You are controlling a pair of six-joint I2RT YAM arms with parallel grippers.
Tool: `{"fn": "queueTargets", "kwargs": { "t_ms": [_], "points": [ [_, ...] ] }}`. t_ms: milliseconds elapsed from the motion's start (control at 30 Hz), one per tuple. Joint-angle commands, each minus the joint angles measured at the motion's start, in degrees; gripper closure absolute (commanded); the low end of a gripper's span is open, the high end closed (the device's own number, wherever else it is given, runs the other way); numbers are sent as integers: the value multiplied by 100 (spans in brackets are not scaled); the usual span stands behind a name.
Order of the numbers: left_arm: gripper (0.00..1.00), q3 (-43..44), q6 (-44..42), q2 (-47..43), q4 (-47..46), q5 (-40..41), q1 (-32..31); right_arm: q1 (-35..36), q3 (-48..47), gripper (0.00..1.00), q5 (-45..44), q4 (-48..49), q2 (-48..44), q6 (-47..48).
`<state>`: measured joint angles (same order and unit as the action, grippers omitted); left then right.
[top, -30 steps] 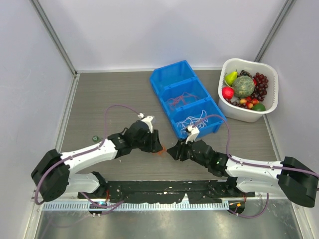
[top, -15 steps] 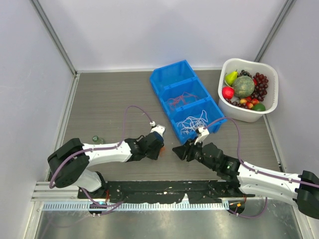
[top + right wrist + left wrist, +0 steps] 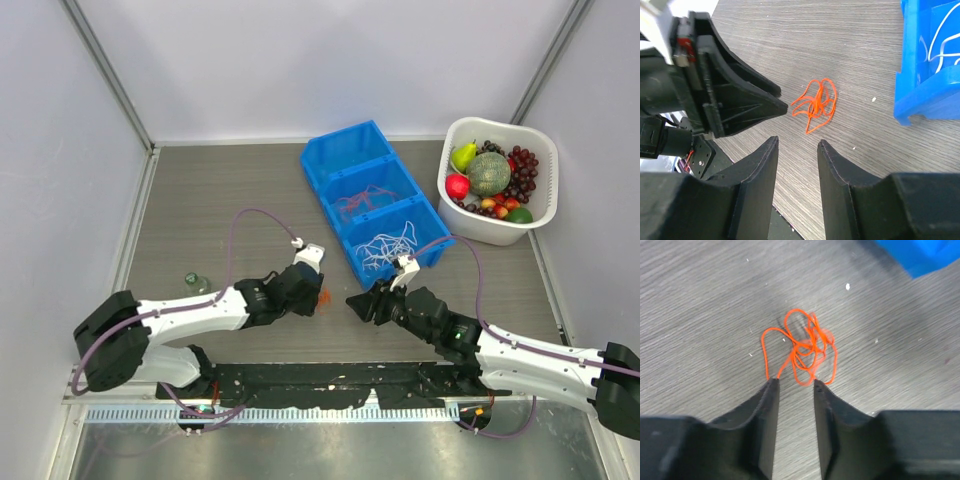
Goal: Untangle the cables
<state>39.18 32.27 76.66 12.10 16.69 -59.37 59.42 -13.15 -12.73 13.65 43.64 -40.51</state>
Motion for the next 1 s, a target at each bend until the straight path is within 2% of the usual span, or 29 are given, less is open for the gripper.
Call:
{"fn": "queueTargets", "kwargs": {
  "t_ms": [0, 133, 367, 600, 700, 800, 833, 967],
  "points": [
    [57, -77, -133, -398, -67, 291, -30, 26, -12, 58, -45, 173, -22, -71],
    [56, 81, -239, -135, 29, 353, -22, 17, -135, 58, -36, 120, 75, 26],
    [62, 248, -476, 516, -49, 546, -30, 17, -48, 58, -1, 173, 57, -71],
    [59, 406, -599, 1070, -296, 555, -22, 35, -74, 58, -45, 129, 31, -45],
    [72, 503, -652, 1158, -296, 686, -22, 26, -83, 58, -36, 182, 145, -36],
    [97, 599, -626, 1097, -42, 801, -30, 43, -118, 58, 25, 208, 311, -36],
    [100, 608, -608, 1018, 55, 792, -22, 26, -144, 58, 51, 208, 364, -27],
    [100, 643, -555, 194, 547, 389, -30, 35, -311, 54, 315, 200, 522, 139]
  ]
}}
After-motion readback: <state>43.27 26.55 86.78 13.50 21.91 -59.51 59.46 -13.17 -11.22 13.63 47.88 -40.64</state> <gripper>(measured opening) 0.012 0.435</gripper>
